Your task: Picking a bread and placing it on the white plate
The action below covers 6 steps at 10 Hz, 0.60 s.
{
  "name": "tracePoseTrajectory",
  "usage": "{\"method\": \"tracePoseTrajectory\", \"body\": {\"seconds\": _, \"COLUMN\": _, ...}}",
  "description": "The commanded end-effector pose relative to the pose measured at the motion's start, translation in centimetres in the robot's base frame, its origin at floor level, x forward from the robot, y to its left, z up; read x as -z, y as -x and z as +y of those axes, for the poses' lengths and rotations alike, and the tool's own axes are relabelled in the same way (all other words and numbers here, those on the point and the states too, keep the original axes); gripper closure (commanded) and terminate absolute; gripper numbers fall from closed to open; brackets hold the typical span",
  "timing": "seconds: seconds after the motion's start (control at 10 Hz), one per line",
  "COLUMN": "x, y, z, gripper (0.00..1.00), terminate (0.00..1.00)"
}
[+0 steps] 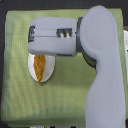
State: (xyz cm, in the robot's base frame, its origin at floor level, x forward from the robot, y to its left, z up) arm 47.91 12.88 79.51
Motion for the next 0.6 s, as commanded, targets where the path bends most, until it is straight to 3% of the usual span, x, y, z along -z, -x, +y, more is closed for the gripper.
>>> {"method": "tracePoseTrajectory", "body": {"seconds": 0.0, "x": 0.41, "y": 0.51, "z": -0.26, "gripper": 0.0, "terminate": 0.0}}
{"method": "tracePoseTrajectory", "body": {"seconds": 0.5, "x": 0.57, "y": 0.28, "z": -0.05, "gripper": 0.0, "terminate": 0.0}}
